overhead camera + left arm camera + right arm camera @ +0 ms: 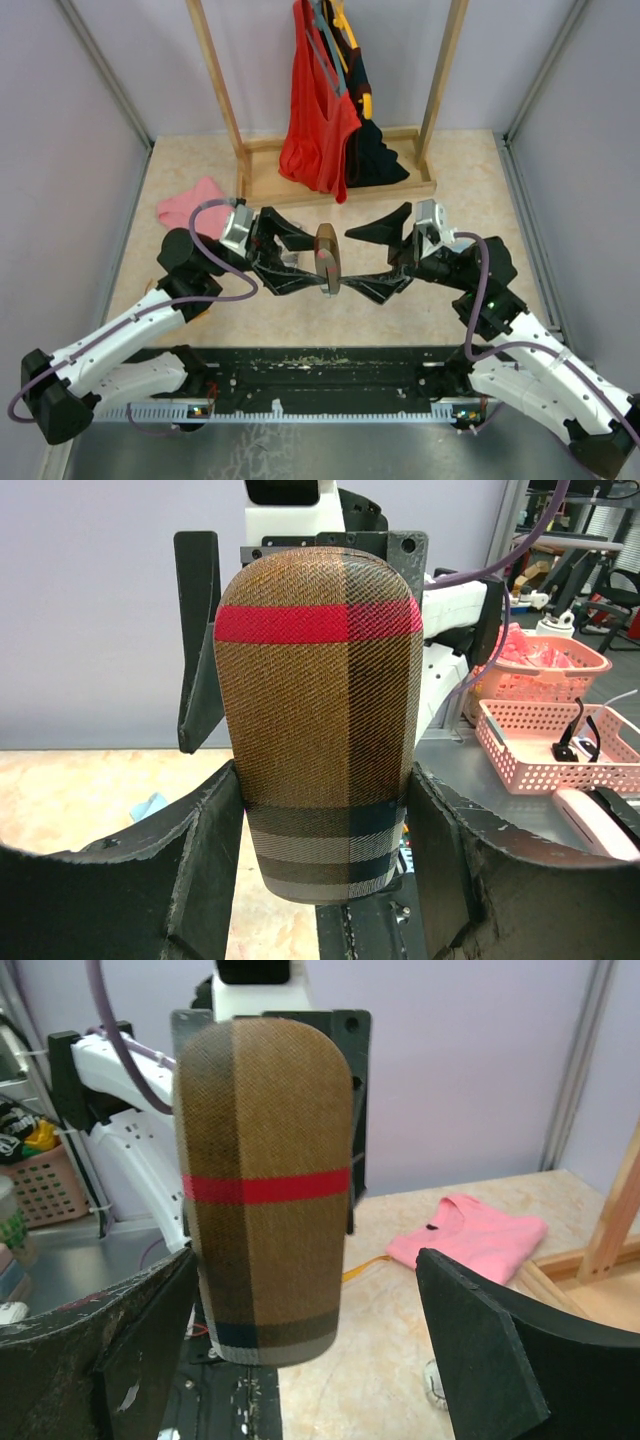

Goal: Organize the sunglasses
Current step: Open the sunglasses case at the center of the board.

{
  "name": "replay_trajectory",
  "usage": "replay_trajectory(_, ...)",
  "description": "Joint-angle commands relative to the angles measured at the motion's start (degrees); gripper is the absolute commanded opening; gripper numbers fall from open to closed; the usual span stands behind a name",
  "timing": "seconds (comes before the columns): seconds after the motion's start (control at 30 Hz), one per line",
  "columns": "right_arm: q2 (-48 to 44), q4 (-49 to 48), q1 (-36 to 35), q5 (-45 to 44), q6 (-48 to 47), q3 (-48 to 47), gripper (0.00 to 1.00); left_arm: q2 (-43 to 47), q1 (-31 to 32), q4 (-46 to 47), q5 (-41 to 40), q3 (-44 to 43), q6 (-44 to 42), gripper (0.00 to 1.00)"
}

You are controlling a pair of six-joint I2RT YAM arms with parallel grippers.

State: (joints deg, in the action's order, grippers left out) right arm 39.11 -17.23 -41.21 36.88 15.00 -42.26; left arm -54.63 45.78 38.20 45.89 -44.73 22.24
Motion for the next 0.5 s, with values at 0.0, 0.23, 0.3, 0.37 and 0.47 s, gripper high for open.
replay_trajectory(0.0, 0.84, -6.43, -1.52, 3.04, 0.27, -0.57, 0.90, -1.08, 0.10, 4.04, 2.48, -1.48, 0.20, 0.00)
replay_trajectory(0.23, 2.01, -5.77, -3.00, 3.03, 0.31, -0.89, 0.88, -2.07, 0.10, 4.73, 2.97, -2.26, 0.24, 0.00)
replay_trajectory(0.3, 2.02, -5.18, -3.01, 2.54, 0.21, -0.89, 0.85, -2.08, 0.04, 4.91, 3.16, -2.31, 0.25, 0.00)
replay_trajectory(0.37, 1.95, -4.88, -3.00, 2.16, 0.18, -0.89, 0.83, -1.99, 0.10, 5.19, 3.58, -2.26, 0.40, 0.00)
replay_trajectory(0.47, 2.22, -4.59, -3.00, 2.26, 0.44, -1.13, 0.79, -1.94, 0.03, 5.31, 3.77, -2.22, 0.53, 0.00)
